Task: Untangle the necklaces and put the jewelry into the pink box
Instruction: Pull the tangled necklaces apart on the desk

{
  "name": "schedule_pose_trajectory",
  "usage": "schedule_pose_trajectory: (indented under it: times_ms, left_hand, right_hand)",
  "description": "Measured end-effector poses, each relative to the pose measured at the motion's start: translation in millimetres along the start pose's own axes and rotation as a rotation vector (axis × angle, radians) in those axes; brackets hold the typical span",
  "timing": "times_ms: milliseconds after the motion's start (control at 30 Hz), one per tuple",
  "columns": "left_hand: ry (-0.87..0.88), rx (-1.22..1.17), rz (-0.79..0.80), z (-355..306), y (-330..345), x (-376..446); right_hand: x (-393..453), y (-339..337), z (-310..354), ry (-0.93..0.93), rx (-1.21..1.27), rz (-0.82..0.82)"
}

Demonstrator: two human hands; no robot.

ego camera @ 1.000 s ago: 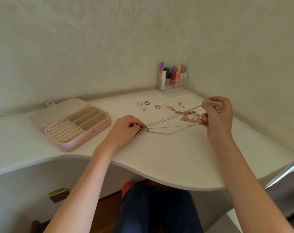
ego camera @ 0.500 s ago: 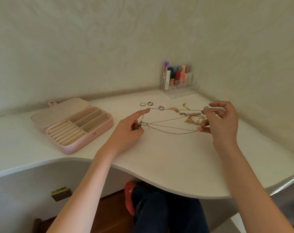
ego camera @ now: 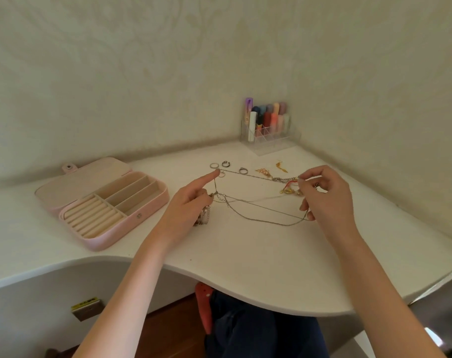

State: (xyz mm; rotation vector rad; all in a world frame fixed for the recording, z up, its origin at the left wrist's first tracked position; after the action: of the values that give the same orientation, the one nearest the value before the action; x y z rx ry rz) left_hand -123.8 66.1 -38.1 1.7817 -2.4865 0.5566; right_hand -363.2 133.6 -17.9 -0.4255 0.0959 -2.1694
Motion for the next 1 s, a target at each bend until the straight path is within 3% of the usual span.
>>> schedule_pose_trajectory:
  times_ms: [233, 667, 733, 833, 1000]
  left_hand:
    - [0.058, 0.021, 0.027, -1.2, 1.0, -2.8]
    - [0.141, 0.123, 0.086, -6.2, 3.6, -6.8]
    - [0.149, 0.127, 0.098, -5.4, 3.8, -6.1]
    - [0.151, 0.119, 0.109, -6.3, 4.0, -5.7]
    - [0.153, 0.114, 0.112, -9.0, 4.4, -6.7]
  right_hand:
    - [-2.8, 8.0, -10.2, -0.044, -0.265, 0.19]
    - [-13.1, 19.4, -0.6, -0.202, -0.731, 0.378]
    - [-15.3, 25.5, 4.0, -0.319, -0.71, 0.305]
    - [-27.3, 40.5, 19.9, -0.505, -0.457, 0.282]
    - [-35.7, 76.6, 33.6, -0.332, -0.332, 0.523]
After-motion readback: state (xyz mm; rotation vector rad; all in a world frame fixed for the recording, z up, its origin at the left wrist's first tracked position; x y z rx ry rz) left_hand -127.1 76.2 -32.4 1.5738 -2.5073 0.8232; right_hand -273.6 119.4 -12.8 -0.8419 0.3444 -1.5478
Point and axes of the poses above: each hand's wrist, its own x-axis towards the middle knuckle, its own y-axis out of the palm, z = x × y, the point moved 1 cm from there along x, towards the middle knuckle
